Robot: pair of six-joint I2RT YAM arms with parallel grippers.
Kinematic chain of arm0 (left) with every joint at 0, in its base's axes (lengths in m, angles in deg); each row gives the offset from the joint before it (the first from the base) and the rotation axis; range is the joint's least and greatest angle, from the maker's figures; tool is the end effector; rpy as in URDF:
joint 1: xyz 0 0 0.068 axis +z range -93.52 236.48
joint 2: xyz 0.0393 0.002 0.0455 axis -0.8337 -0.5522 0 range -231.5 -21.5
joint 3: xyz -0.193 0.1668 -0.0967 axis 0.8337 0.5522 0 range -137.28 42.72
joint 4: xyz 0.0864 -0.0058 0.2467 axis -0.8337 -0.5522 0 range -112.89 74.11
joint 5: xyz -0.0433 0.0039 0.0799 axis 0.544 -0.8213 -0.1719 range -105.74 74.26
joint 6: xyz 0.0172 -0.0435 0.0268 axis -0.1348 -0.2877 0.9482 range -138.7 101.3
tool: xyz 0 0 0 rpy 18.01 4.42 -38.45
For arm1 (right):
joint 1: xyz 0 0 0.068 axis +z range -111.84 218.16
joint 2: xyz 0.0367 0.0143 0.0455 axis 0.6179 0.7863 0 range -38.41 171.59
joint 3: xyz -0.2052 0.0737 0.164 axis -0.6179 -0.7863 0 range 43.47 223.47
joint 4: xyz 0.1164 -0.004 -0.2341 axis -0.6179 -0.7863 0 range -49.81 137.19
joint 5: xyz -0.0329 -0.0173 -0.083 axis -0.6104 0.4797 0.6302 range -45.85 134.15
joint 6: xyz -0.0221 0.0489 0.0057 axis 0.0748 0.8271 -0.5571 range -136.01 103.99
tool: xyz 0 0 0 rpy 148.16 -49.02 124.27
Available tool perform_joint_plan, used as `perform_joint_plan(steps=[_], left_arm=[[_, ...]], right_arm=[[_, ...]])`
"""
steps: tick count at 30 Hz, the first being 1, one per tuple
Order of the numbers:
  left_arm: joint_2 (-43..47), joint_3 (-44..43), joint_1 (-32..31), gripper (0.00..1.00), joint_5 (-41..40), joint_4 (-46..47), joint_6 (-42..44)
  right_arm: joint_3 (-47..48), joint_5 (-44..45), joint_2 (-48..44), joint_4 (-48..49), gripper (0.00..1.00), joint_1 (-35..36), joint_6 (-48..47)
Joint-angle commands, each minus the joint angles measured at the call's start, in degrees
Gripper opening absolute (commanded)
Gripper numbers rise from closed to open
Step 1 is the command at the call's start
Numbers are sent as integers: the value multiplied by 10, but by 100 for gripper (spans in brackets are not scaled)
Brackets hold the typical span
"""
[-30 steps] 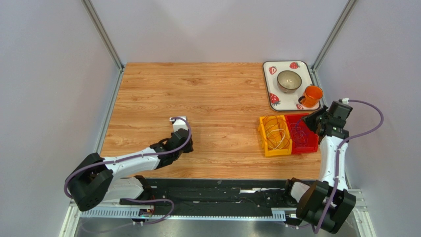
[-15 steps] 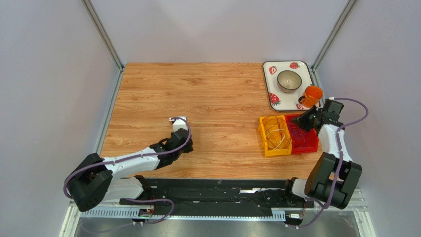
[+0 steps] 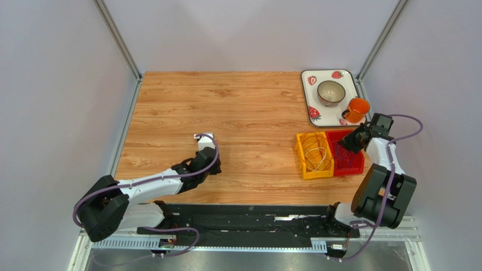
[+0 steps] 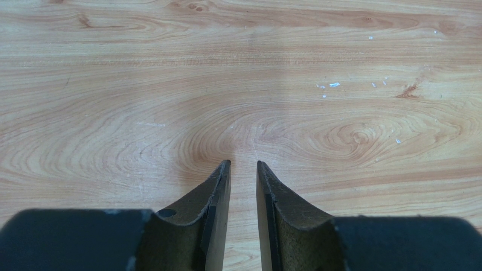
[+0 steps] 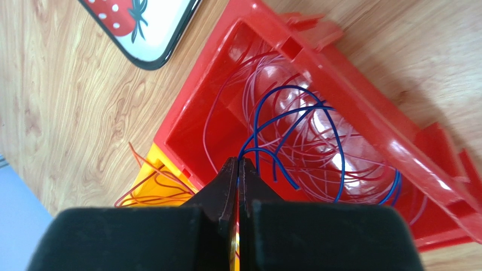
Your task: Untangle the cables
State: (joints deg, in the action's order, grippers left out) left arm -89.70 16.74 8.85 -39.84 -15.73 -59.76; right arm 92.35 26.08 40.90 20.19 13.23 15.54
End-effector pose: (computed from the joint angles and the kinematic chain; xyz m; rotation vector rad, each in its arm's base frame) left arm 0.1609 -0.1549 0.1670 -0.0838 2.2510 -0.3545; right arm 0.2501 -0.1042 0.2096 1.1055 2.3093 0.4491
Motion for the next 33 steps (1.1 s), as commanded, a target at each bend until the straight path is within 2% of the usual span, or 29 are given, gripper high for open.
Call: perform_joint_plan(steps=[1, 6, 8, 9, 10, 12, 15, 21, 23, 24, 25, 28, 33], left_arm=[[4, -11, 0, 32, -6, 12, -4], [4, -11, 0, 31, -6, 12, -4], [4, -12, 0, 31, -6, 12, -4], [4, -12, 0, 31, -6, 12, -3], [4, -12, 0, 31, -6, 12, -4], [4, -12, 0, 31, -6, 12, -4], [4, -12, 0, 31, -6, 12, -4], [3, -12, 0, 31, -6, 12, -4], [3, -12, 0, 31, -6, 12, -4], [3, -13, 0, 31, -6, 12, -4], [2, -12, 0, 31, -6, 12, -3], [3, -13, 0, 31, -5, 12, -4], [3, -13, 0, 31, -4, 12, -3]], right_arm=[[31, 39, -9, -12, 0, -3, -11], [33, 43, -6, -17, 2, -2, -25], [32, 17, -6, -13, 14, -1, -25], [33, 10, -8, -12, 33, 1, -24], [36, 8, -16, -14, 40, 4, -25], [53, 18, -27, -30, 52, 12, -28], [79, 13, -47, -52, 62, 16, -32], [116, 7, -96, -99, 58, 22, -35], [112, 9, -114, -110, 49, 22, -33], [97, 8, -137, -111, 37, 22, -30], [71, 5, -175, -109, 20, 23, -15], [17, 11, -209, -119, 7, 23, -6], [-53, 49, -251, -136, 6, 30, -11]])
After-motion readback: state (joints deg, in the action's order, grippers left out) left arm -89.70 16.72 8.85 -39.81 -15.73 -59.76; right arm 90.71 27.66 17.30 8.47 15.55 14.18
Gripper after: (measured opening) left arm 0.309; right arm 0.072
